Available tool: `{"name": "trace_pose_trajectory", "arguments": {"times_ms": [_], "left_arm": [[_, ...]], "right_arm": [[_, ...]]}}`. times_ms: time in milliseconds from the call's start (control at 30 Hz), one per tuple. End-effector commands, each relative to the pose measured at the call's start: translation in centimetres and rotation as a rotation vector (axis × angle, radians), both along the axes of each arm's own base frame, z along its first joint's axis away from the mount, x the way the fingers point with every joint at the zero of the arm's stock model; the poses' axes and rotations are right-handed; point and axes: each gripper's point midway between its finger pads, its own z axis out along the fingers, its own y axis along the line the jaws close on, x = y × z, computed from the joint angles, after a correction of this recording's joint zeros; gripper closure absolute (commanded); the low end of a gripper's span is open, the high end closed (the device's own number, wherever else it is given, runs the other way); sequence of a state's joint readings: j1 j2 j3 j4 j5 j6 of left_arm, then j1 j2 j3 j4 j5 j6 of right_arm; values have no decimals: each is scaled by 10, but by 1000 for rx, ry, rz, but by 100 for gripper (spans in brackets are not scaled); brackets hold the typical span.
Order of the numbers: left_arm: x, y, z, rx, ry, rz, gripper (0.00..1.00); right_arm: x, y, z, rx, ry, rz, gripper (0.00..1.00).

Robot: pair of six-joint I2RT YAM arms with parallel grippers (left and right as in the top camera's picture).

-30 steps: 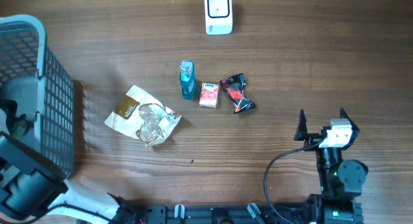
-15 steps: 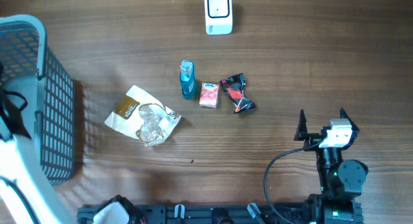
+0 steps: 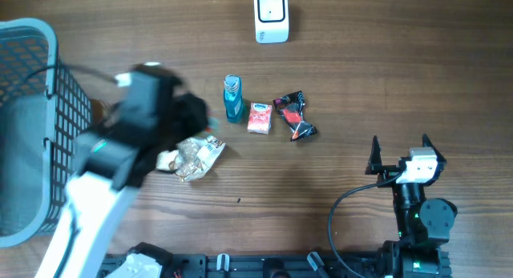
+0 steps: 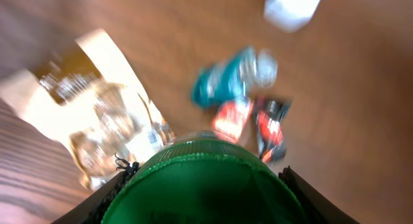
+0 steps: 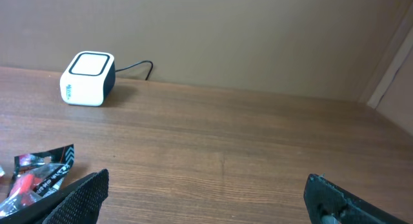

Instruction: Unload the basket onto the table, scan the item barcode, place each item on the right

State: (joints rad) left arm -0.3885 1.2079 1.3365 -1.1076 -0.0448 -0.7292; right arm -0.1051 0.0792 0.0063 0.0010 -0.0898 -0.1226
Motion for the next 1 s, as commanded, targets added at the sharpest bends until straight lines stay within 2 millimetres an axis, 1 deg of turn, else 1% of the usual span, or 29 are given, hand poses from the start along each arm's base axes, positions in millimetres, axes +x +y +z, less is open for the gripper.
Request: {"name": "trace_pose_trajectory", "arguments": {"times_ms": [0,33,100,167,200,233,300,333,367,400,433,467,500,567,600,633,667,700,733,800,833,867,900,933,967], "left_arm": [[1,-59,-53,36,169,-103,62],[2,-77,-82,79,235,-145,63],[4,-99,-128,142,328,-189,63],[8,-111,-159,174,376,-206,62],[10,-114,-178,191,404,-202,62],[11,-115,-192,204,431,-190,61],[12,-115,-210,220,459,-187,61],[15,-117,-212,216,452,-188,60],[20,-120,-212,207,430,-188,56],[22,-122,-211,199,418,-189,46],[24,-123,-211,194,410,-187,33],[25,-122,-211,194,411,-186,31],[26,-121,-206,189,404,-184,29],[28,-123,-189,163,363,-186,26],[30,-124,-176,145,334,-188,25],[31,-126,-162,120,301,-191,23],[32,-126,-141,91,254,-193,22],[32,-126,-129,74,227,-194,21],[31,-126,-113,51,189,-196,20],[29,-122,-73,-8,94,-195,18],[26,-116,-49,-42,39,-189,16],[24,-107,-27,-63,-15,-185,14],[22,-96,-10,-62,-65,-195,9],[21,-80,4,-43,-109,-180,2],[21,-41,21,-8,-160,-75,0]], "right_arm": [[0,4,1,18,-7,18,0],[0,4,1,18,-7,18,0],[0,4,1,18,-7,18,0],[0,4,1,18,-7,18,0],[0,4,1,18,-7,18,0],[0,3,1,18,-7,17,0],[0,4,1,18,-7,18,0],[0,4,1,18,-7,18,0],[0,4,1,18,-7,18,0],[0,4,1,18,-7,18,0],[0,4,1,18,-7,18,0],[0,4,1,18,-7,18,0],[0,4,1,18,-7,18,0],[0,4,1,18,-7,18,0],[0,4,1,18,-7,18,0],[0,4,1,18,-7,18,0],[0,4,1,18,-7,18,0],[0,4,1,18,-7,18,0],[0,3,1,18,-7,17,0],[0,4,1,18,-7,18,0],[0,3,1,18,-7,17,0],[0,4,1,18,-7,18,0],[0,3,1,18,-7,17,0],[0,3,1,18,-7,17,0],[0,4,1,18,-7,18,0]]}}
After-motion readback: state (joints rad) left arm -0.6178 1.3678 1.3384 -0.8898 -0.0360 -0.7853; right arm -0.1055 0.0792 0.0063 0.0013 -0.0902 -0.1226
